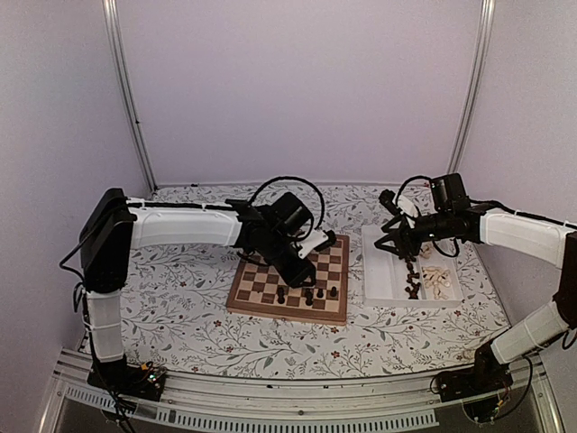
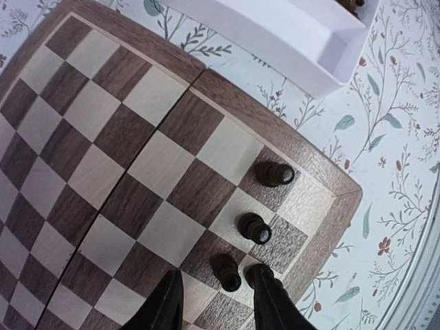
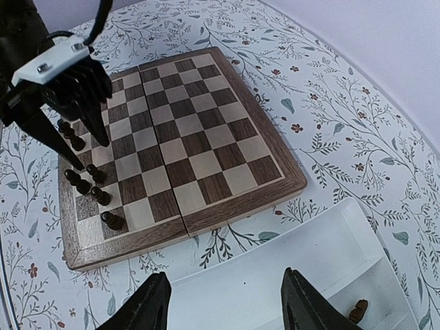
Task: Set up the chess pieces on the board
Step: Place the chess piece on the chessboard, then pick up the chess piece from the storage box.
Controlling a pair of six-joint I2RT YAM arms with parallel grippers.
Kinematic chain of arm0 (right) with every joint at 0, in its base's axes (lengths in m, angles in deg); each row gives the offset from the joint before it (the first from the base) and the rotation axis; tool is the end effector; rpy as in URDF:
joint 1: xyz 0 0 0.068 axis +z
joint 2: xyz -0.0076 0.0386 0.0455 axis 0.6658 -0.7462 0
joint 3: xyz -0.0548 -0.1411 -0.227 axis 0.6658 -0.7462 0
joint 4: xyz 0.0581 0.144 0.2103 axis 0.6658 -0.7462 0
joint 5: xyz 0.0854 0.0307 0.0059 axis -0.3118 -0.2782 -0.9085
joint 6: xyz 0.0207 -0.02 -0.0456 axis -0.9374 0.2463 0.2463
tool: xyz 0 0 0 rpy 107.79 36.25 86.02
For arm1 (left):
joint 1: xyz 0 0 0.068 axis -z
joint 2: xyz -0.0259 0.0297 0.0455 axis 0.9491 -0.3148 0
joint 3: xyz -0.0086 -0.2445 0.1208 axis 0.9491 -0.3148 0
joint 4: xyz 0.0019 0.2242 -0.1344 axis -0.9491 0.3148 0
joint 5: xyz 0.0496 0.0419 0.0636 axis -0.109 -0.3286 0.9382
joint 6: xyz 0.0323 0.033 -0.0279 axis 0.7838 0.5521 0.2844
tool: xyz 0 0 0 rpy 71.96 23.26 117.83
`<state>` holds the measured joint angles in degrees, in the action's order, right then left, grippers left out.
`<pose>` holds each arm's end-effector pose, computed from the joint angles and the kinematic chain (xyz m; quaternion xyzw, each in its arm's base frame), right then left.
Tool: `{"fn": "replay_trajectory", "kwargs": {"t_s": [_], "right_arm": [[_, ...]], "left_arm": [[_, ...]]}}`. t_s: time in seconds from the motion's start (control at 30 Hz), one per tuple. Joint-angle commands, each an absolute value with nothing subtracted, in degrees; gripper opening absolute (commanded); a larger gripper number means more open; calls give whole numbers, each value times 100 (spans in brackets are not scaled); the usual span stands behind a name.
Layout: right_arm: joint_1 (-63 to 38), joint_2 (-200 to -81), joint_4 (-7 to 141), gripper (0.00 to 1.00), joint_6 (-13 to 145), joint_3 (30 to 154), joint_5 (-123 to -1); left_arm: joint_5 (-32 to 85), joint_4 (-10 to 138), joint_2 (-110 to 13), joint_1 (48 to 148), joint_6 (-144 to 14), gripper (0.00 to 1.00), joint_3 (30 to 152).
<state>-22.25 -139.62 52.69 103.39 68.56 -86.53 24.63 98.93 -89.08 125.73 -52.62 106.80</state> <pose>0.2724 0.1167 0.2394 -0.4741 0.7502 0.2195 0.4053 0.2497 -0.3552 0.1918 0.4667 0.8441 -0.1877 0.1856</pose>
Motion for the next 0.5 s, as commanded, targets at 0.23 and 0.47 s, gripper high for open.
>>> {"fn": "replay_trajectory", "kwargs": {"t_s": [0.23,0.47], "right_arm": [[-2287,-13979,4967,56,10374,7098,-8103],[-2305,-14419,4079,39,10530,7163,-6611]], "left_arm": [[2996,9062,-7874,12353,-5361,38,10244],[3653,8015,-6849,12144,-5648,40,9395]]}}
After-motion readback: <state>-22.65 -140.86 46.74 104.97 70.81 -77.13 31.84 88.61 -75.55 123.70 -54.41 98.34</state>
